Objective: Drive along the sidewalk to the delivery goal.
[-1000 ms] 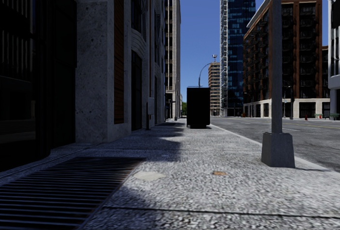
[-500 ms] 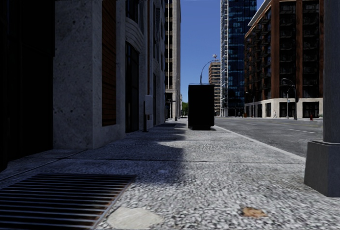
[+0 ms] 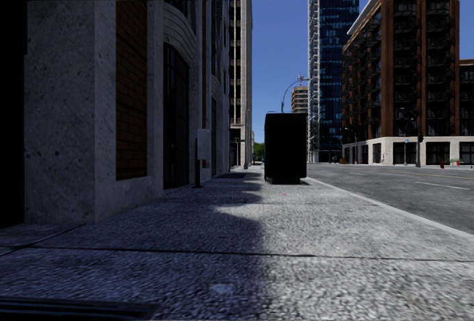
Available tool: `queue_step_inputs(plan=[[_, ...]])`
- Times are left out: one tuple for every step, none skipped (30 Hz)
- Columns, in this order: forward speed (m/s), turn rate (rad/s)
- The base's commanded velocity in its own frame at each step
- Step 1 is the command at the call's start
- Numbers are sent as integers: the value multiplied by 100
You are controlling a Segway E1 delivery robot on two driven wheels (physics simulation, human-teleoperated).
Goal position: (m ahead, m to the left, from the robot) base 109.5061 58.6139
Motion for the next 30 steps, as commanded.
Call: queue_step_inputs(plan=[[200, 0], [200, 0], [200, 0], [200, 0], [200, 0], [200, 0], [200, 0], [200, 0], [200, 0], [200, 0], [200, 0], [200, 0], [200, 0], [200, 0], [200, 0], [200, 0], [200, 0], [200, 0], [200, 0], [200, 0], [200, 0], [200, 0], [200, 0], [200, 0], [200, 0], [200, 0], [200, 0], [200, 0], [200, 0], [200, 0]])
